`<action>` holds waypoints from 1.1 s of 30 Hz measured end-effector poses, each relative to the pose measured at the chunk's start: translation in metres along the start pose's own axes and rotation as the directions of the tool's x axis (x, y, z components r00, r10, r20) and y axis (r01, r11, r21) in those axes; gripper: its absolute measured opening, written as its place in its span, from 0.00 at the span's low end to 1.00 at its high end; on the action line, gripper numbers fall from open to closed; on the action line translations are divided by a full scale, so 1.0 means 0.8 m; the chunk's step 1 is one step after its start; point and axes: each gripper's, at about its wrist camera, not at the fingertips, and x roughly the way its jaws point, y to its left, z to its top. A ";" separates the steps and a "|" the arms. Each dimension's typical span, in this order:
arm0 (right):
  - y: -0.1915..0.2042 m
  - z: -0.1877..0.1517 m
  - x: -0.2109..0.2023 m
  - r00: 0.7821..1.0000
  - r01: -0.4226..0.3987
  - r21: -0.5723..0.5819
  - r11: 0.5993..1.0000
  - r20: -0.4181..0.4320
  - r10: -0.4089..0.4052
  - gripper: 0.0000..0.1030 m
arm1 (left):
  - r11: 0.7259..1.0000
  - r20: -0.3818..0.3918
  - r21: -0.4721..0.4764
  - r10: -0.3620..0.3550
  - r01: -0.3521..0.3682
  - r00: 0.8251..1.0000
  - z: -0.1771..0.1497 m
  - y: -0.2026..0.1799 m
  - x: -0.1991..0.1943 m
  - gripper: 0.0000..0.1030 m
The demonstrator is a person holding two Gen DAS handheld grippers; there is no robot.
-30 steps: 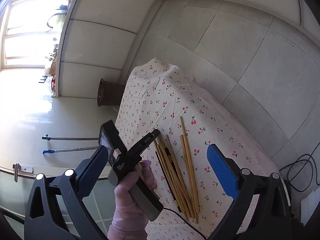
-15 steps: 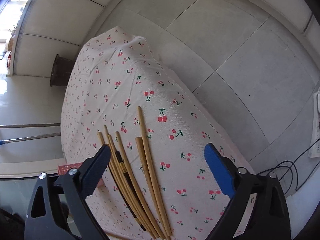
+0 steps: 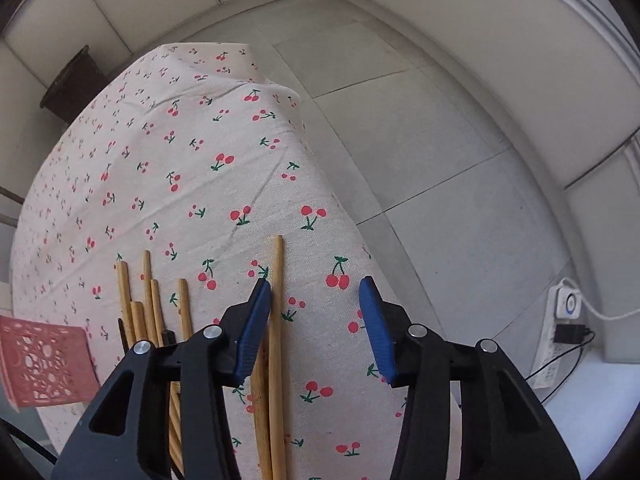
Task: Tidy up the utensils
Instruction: 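Close the right tool on a wooden chopstick while the left tool holds its chopstick, then lower both chopsticks into the pink basket and open both tools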
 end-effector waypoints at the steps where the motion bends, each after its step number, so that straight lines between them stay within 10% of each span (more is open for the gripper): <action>1: 0.005 -0.002 0.000 1.000 0.024 -0.022 0.999 0.016 -0.024 0.40 | 1.000 0.008 -0.003 0.000 0.000 1.000 0.001 0.002 -0.002 0.06; 4: 0.018 -0.007 -0.003 0.999 0.011 -0.076 0.997 0.040 -0.008 0.07 | 1.000 0.017 -0.012 -0.004 0.004 1.000 0.001 0.010 -0.006 0.06; 19: -0.038 -0.060 -0.131 0.938 -0.285 -0.032 0.958 0.196 0.286 0.05 | 0.999 0.104 -0.041 -0.010 0.014 0.995 -0.005 0.037 -0.059 0.06; 33: -0.066 -0.108 -0.297 0.809 -0.454 -0.112 0.884 0.363 0.462 0.05 | 0.996 0.255 -0.088 0.007 0.015 0.967 0.027 0.024 -0.148 0.06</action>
